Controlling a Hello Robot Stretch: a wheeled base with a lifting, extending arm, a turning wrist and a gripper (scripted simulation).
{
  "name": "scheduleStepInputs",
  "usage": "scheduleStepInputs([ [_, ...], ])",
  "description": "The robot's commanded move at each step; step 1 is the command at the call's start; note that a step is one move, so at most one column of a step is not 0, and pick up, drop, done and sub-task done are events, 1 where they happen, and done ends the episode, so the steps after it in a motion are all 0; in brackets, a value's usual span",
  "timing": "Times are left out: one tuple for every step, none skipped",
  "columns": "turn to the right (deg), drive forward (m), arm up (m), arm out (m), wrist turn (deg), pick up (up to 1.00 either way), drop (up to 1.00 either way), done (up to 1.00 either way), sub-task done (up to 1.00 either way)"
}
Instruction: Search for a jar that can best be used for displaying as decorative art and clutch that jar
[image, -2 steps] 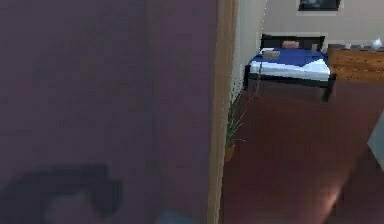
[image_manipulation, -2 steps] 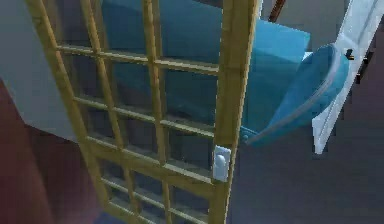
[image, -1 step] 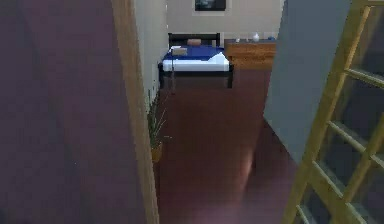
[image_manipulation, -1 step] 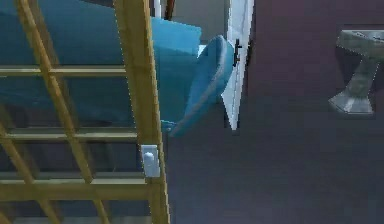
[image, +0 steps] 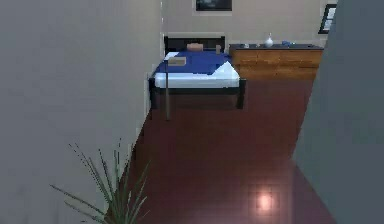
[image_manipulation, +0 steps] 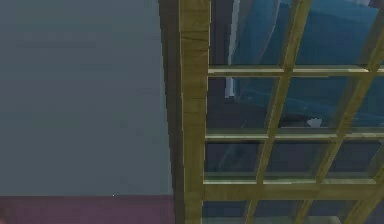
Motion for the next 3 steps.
scheduleStepInputs([
  [15.0, 0.00, 0.00, 0.00, 0.0, 0.00, 0.00, 0.00, 0.00],
  [0.0, 0.05, 0.00, 0.00, 0.0, 0.00, 0.00, 0.00, 0.00],
  [6.0, 0.00, 0.00, 0.00, 0.0, 0.00, 0.00, 0.00, 0.00],
])
